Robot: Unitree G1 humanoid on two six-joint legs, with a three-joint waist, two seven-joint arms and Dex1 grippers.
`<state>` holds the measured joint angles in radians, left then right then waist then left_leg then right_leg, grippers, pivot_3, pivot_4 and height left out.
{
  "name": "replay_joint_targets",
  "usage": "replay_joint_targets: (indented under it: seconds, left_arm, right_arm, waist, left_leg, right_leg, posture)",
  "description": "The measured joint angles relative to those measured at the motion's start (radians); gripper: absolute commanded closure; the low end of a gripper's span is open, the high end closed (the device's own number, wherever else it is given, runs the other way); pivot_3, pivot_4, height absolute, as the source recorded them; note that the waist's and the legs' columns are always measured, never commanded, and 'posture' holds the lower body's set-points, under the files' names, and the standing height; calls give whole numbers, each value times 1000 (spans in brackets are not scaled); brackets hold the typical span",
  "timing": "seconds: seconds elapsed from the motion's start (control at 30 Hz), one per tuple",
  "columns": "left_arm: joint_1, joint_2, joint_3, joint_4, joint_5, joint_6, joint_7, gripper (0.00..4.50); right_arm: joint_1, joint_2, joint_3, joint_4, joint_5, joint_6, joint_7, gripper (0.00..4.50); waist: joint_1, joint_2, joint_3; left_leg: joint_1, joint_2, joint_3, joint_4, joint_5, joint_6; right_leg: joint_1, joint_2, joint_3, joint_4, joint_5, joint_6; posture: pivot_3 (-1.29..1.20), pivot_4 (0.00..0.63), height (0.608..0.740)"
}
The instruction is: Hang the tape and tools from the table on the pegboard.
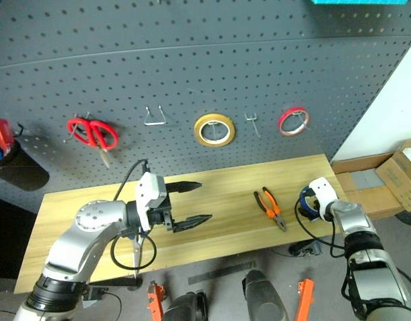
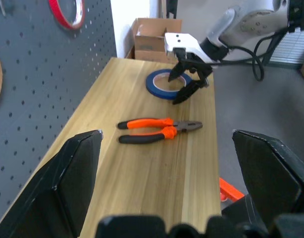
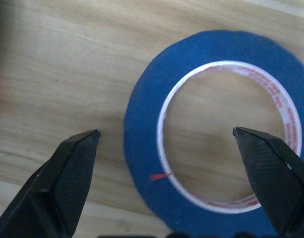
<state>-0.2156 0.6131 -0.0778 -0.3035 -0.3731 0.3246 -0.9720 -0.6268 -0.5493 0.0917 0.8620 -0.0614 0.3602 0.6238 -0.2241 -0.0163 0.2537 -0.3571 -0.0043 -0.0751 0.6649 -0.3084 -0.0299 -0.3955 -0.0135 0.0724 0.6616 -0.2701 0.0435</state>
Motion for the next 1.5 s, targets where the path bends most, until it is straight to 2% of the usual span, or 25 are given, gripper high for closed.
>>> replay_joint_targets:
  seconds: [0.03, 0.27, 0.4, 0.5, 0.6, 0.7, 0.8, 0.9, 1.0, 1.07, 1.17, 1.3, 1.5]
  left_arm:
    - [0, 1, 0, 0, 0, -1, 0, 0]
    - [7, 17, 1, -7, 2, -8, -1, 0]
    - [18, 23, 2, -15, 2, -9, -1, 0]
    - [40, 31, 7, -38, 2, -15, 4, 0]
    - [64, 34, 40, -63, 1, -27, 23, 0]
    - [95, 50, 103, -91, 0, -37, 47, 0]
    - [102, 46, 134, -95, 0, -54, 74, 0]
    - [99, 11, 173, -106, -14, -73, 117, 0]
    - [105, 1, 195, -128, -35, -74, 133, 0]
    - [119, 1, 200, -137, -49, -74, 133, 0]
    - [145, 2, 205, -137, -50, -76, 136, 0]
    - [165, -12, 238, -138, -92, -60, 157, 0]
    - [184, -10, 265, -160, -175, 12, 175, 0]
  right_arm:
    - [-10, -1, 8, 15, -3, -3, 12, 559]
    - [-57, 9, 66, 91, -44, -30, 115, 3037]
    - [-60, 20, 72, 98, -49, -34, 118, 4078]
    - [-52, 22, 61, 80, -43, -30, 111, 4090]
    - [17, 15, 36, -40, -34, -10, 88, 4091]
    - [164, -1, -5, -308, -24, 42, 46, 4091]
    - [268, -18, -39, -572, -25, 96, 1, 4092]
    - [402, -14, -72, -922, -43, 130, -64, 4092]
    - [541, 30, -29, -1223, -89, 126, -131, 4093]
    - [600, 65, 40, -1340, -126, 99, -169, 4093]
    - [617, 103, 108, -1421, -188, 39, -220, 4093]
    - [526, 154, 159, -1421, -234, -33, -270, 4093]
    - [325, 182, 158, -1161, -230, -148, -293, 4093]
  waist:
    - [0, 0, 0]
    - [1, -3, -1]
    - [1, -6, -3]
    - [2, -7, -4]
    - [4, -7, -4]
    - [8, -2, 0]
    - [11, 2, 2]
    - [19, 2, 3]
    - [23, 2, 3]
    - [23, 1, 3]
    - [23, -1, 5]
    - [24, -5, 7]
    - [27, -6, 8]
  left_leg:
    - [0, 0, 0, 0, 0, 0]
    - [0, 0, -1, 1, 0, 0]
    - [0, 0, -1, 2, 0, 0]
    - [1, 0, -1, 2, 0, 0]
    - [-1, 0, -3, 1, 0, 0]
    - [-10, -1, -1, 1, 0, 0]
    - [-10, -2, 1, 1, 0, 0]
    - [-11, -1, -1, 0, 0, -1]
    - [-11, -1, -2, 0, 0, -1]
    - [-10, -1, 0, 0, 0, -1]
    - [-10, -2, 1, 1, 0, -1]
    - [-9, -1, 1, 1, 1, -2]
    - [-9, -2, 0, 0, 1, -2]
  right_leg:
    - [0, -1, 0, 0, 0, 0]
    - [0, -1, -1, 1, 0, 0]
    - [1, -2, -1, 1, 1, 1]
    - [1, -2, -1, 1, 1, 1]
    - [0, -2, -1, 1, 1, 1]
    - [-11, -3, -1, 3, 1, 1]
    - [-12, -5, 0, 3, 1, 1]
    - [-12, -5, 0, 3, 0, 2]
    - [-12, -5, 0, 2, 0, 2]
    - [-12, -5, 0, 2, 0, 2]
    - [-12, -6, 0, 2, 1, 3]
    - [-12, -5, -1, 3, 1, 3]
    - [-12, -5, -1, 3, 1, 2]
  posture:
    - [-289, 254, 740]
    - [-282, 246, 740]
    - [-279, 242, 740]
    - [-268, 241, 740]
    - [-272, 245, 740]
    - [-282, 249, 740]
    - [-291, 251, 740]
    - [-295, 253, 740]
    - [-295, 258, 740]
    - [-295, 260, 740]
    - [-290, 260, 740]
    - [-288, 258, 740]
    - [-264, 252, 740]
